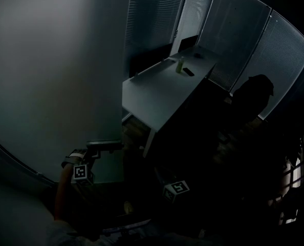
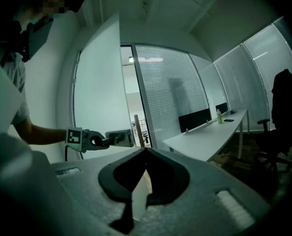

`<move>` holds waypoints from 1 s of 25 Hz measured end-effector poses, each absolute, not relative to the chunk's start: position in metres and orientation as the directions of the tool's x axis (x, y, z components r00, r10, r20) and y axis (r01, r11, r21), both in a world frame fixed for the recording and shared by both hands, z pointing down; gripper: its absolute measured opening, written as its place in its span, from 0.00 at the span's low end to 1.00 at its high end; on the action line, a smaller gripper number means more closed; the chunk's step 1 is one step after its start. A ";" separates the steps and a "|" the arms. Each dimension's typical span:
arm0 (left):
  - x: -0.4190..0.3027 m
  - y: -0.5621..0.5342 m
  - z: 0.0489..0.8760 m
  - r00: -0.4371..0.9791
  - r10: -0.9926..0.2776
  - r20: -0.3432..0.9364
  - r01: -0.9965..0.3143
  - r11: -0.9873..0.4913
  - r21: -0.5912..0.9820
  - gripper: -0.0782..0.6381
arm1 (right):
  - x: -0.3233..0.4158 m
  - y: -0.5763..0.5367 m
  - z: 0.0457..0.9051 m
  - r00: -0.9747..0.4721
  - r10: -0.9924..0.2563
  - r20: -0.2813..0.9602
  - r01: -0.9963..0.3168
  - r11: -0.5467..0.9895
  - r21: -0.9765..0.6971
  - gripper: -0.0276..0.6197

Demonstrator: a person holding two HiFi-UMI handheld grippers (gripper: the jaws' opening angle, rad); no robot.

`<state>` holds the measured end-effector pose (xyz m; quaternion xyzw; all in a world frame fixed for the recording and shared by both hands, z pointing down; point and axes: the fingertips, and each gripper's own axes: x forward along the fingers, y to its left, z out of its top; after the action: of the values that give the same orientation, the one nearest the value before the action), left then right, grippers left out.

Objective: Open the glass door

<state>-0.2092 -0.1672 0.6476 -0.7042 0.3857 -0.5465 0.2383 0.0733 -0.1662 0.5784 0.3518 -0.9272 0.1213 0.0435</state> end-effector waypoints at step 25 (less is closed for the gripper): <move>-0.179 -0.094 0.646 0.190 -0.790 0.583 -0.206 -0.612 -0.763 0.11 | 0.094 -0.042 0.573 -0.649 -0.736 0.194 -0.761 0.633 -0.145 0.04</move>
<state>-0.1791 -0.0944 0.6462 -0.7215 0.3453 -0.5345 0.2731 0.0937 -0.0424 0.5725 0.4150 -0.9016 0.1071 0.0584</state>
